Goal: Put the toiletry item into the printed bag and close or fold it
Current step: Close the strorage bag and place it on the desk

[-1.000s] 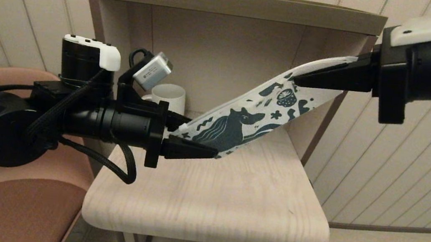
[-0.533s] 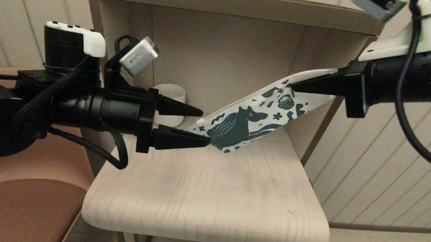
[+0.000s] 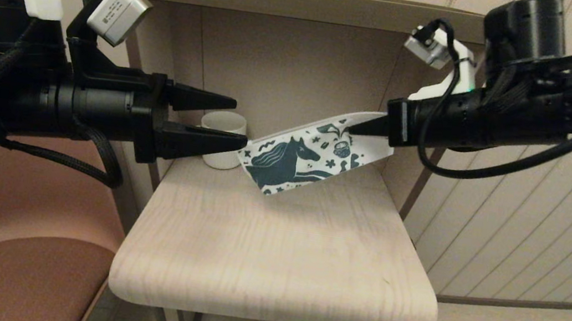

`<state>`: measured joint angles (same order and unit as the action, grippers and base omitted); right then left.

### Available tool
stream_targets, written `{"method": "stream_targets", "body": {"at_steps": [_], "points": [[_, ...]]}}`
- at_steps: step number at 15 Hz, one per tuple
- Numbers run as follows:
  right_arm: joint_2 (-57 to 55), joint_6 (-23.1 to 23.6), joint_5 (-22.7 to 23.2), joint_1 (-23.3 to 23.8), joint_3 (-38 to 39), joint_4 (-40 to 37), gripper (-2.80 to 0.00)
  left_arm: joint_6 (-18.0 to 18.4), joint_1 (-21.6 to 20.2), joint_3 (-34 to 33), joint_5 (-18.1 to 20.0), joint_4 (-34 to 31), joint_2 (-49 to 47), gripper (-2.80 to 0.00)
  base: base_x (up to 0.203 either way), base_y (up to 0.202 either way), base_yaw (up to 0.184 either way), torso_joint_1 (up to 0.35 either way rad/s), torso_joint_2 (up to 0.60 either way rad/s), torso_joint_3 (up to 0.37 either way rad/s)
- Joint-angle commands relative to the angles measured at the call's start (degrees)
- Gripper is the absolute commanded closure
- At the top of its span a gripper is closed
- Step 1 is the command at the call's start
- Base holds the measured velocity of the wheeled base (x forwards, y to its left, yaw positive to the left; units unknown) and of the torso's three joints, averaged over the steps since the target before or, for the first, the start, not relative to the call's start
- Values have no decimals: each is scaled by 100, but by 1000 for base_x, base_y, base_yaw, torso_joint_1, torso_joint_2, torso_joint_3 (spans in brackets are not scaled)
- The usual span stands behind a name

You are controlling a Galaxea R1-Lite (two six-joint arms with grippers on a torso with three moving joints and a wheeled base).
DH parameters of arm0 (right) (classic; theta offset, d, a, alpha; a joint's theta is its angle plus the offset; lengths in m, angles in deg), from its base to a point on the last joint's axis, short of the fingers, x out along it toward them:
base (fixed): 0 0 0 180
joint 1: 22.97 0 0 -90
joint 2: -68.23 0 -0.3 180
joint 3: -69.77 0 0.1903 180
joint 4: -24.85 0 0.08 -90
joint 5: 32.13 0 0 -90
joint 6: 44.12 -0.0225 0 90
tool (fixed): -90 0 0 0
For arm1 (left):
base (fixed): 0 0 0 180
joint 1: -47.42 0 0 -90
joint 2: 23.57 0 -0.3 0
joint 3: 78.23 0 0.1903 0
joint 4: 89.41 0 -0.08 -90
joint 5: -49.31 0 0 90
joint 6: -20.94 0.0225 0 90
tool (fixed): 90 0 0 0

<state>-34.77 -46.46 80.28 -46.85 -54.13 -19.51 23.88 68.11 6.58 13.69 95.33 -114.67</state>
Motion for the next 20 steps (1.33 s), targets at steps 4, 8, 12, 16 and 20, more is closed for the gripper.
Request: {"method": "stream_targets", "body": {"at_steps": [4,8,12,16,20], "points": [[-563,-176,36,-61,272,16,0,4,-3,-9,22,19,31,-280,0,0,0,0,0,0],[-584,-231,36,-55,303,25,0,4,5,-9,20,19,-4,-280,0,0,0,0,0,0],[-728,-330,28,-55,151,25,0,4,5,-29,25,16,5,-280,0,0,0,0,0,0],[-712,-256,36,-56,245,86,-280,10,13,-36,23,19,7,-280,0,0,0,0,0,0],[-579,-249,21,0,354,95,-280,15,23,-53,29,18,22,-280,0,0,0,0,0,0]]}}
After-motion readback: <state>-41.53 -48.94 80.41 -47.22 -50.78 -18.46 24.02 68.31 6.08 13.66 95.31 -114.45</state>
